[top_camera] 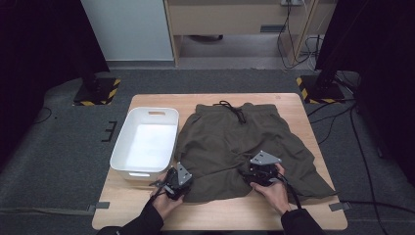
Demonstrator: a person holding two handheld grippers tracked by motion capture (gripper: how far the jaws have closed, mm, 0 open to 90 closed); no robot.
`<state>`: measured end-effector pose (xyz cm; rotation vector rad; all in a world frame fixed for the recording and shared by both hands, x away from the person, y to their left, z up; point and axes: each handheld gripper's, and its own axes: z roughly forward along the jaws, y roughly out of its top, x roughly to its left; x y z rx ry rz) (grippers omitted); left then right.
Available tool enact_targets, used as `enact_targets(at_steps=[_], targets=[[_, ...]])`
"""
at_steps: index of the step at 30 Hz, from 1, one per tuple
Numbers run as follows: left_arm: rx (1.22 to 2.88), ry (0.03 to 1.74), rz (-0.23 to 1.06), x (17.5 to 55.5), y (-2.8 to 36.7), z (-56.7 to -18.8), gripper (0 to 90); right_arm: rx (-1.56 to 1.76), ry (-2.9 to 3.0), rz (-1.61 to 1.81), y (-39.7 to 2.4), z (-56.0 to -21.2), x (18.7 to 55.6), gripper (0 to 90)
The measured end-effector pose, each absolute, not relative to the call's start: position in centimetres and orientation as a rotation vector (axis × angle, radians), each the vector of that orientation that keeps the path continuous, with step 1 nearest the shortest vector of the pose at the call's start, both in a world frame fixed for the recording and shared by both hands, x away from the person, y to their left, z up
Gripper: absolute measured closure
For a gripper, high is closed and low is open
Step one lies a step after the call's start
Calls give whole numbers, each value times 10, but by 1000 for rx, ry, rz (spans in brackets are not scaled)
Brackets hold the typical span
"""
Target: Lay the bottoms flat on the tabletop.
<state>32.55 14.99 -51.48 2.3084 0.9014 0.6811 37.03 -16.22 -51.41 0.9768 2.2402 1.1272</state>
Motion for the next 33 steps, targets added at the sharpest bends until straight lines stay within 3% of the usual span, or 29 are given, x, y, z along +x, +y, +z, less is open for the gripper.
enact_targets(at_steps=[11, 17, 22, 26, 33], targets=[[2400, 900, 658, 295, 167, -513, 444, 948, 2336, 1089, -162, -524, 347, 209], [2355, 934, 588, 285, 181, -507, 418, 968, 2257, 1244, -173, -504, 345, 201], [2213, 868, 628, 281, 164, -486, 415, 1020, 2126, 1274, -208, -481, 343, 189], [2135, 852, 585, 290, 139, -480, 411, 1103, 2063, 1214, -237, -485, 344, 185], [2200, 898, 506, 321, 100, -505, 401, 1225, 2105, 1079, -263, -508, 351, 186]])
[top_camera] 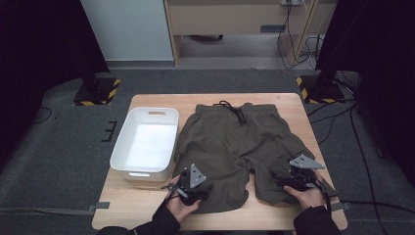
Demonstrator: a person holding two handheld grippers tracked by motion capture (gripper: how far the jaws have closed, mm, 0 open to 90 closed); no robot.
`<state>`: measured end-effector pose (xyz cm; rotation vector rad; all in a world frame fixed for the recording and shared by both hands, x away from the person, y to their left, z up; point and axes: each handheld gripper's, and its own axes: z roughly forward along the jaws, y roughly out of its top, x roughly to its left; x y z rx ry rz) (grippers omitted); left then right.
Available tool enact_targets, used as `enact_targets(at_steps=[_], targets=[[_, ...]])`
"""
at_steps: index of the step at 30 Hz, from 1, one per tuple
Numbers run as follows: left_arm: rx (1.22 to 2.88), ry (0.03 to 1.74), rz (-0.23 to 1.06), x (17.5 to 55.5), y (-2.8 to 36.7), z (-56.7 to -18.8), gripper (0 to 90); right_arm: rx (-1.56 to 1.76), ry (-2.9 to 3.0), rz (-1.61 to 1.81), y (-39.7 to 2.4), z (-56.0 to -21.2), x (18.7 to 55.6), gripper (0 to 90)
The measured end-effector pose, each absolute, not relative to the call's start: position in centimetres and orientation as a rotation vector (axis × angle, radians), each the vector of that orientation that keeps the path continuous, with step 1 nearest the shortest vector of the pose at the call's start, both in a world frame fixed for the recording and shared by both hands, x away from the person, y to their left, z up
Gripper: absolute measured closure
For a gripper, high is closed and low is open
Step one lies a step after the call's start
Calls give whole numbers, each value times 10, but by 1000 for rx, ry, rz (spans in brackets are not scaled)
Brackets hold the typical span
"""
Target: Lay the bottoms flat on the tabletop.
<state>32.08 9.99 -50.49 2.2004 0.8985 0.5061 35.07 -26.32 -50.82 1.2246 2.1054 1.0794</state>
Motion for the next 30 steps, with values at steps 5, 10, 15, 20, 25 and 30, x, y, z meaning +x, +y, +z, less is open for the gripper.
enact_targets(at_steps=[5, 10, 15, 20, 25, 30], targets=[[2279, 919, 484, 321, 101, -521, 381, 1226, 2173, 1024, -261, -524, 343, 170], [2310, 883, 471, 313, 111, -520, 369, 1209, 2233, 996, -253, -530, 334, 129], [2329, 907, 418, 307, 123, -518, 363, 1222, 2305, 985, -250, -537, 320, 70], [2341, 926, 365, 299, 133, -517, 345, 1199, 2328, 982, -250, -537, 309, 62], [2338, 942, 321, 293, 140, -517, 344, 1219, 2352, 992, -252, -534, 298, 59], [2292, 915, 339, 298, 141, -505, 345, 1218, 2282, 1076, -256, -523, 298, 65]])
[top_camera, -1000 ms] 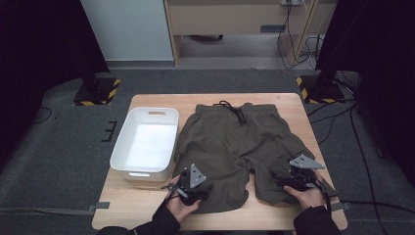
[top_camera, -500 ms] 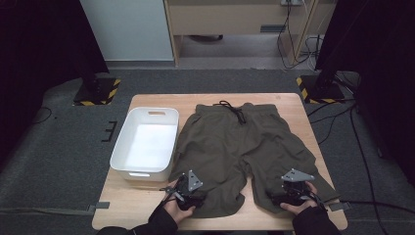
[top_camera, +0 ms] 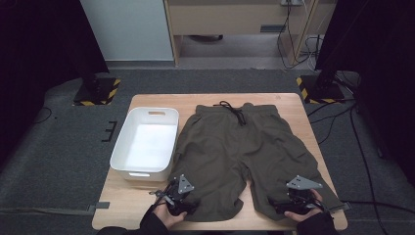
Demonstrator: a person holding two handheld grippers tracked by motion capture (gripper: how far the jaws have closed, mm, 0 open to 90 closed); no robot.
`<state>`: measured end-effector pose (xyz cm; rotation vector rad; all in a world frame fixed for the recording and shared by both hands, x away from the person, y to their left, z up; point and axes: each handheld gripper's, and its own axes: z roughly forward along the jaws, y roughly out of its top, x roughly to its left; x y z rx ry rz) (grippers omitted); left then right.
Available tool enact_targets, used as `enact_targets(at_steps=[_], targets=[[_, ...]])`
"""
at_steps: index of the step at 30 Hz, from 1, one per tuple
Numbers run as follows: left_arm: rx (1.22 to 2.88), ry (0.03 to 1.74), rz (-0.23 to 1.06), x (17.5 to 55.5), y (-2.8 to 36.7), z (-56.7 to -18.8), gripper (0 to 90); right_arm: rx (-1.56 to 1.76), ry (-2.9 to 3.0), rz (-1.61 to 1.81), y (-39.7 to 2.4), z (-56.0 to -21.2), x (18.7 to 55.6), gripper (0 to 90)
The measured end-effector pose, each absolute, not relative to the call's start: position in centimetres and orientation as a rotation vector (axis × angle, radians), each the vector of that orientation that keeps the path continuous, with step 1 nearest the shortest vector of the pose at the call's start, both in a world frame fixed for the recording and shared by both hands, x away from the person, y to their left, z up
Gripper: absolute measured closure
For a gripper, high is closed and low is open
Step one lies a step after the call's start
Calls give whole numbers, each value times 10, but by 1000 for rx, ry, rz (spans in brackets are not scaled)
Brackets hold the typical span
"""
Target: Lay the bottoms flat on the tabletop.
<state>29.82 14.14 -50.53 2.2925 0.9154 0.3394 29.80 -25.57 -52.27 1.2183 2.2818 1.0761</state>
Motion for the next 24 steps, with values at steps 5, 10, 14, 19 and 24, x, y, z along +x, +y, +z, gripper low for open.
enact_targets(at_steps=[5, 10, 14, 19, 24], targets=[[2181, 907, 429, 322, 133, -482, 338, 1194, 2130, 1119, -260, -504, 317, 69], [2086, 985, 506, 371, 121, -481, 326, 1240, 2056, 1086, -258, -501, 360, 74], [2043, 1095, 528, 411, 113, -496, 326, 1286, 2063, 1015, -251, -507, 394, 76], [2082, 1196, 516, 434, 109, -519, 329, 1372, 2093, 923, -250, -523, 420, 80], [2090, 1202, 513, 439, 105, -531, 316, 1423, 2103, 826, -258, -535, 425, 70]])
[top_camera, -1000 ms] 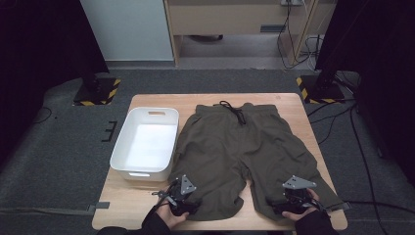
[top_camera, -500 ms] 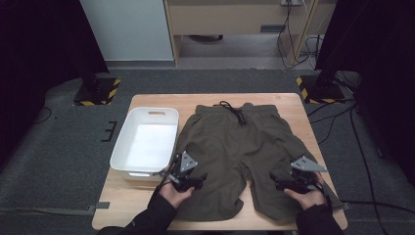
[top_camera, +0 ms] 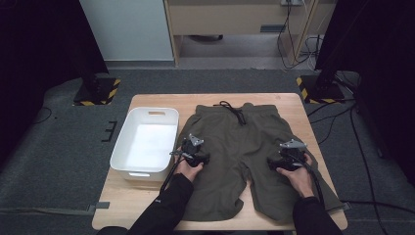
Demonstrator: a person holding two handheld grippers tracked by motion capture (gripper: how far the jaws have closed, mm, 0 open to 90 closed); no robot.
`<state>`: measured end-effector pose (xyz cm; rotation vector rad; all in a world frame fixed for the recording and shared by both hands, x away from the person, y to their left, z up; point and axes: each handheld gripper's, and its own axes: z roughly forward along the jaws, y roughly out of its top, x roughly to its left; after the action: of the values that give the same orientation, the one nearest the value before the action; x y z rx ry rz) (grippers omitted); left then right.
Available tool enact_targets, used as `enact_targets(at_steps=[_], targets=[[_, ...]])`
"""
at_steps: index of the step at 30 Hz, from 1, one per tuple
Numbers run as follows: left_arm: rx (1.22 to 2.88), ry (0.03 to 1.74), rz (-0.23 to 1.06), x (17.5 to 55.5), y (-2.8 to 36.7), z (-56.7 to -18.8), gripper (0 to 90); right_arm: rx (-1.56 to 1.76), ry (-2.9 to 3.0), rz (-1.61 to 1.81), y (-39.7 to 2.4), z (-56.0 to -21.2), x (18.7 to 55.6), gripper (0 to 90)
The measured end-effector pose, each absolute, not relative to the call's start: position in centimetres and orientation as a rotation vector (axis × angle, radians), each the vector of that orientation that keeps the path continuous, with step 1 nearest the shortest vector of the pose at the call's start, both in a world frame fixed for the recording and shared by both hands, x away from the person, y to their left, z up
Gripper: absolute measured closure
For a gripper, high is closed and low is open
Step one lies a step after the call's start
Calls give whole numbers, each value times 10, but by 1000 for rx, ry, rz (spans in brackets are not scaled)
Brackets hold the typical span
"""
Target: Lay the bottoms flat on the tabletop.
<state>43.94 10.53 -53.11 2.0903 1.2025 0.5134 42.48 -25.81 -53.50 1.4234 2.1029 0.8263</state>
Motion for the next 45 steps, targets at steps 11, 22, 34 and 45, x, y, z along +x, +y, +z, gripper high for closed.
enact_targets(at_steps=[11, 22, 34, 45], targets=[[2044, 1205, 535, 450, 96, -535, 315, 1533, 2026, 831, -283, -540, 439, 9], [2066, 1184, 531, 448, 92, -534, 323, 1529, 2006, 812, -289, -538, 443, 33], [2074, 1159, 507, 444, 99, -531, 352, 1475, 2053, 822, -273, -536, 436, 71], [2029, 987, 523, 415, 123, -480, 351, 1425, 2004, 1007, -268, -507, 420, 90]])
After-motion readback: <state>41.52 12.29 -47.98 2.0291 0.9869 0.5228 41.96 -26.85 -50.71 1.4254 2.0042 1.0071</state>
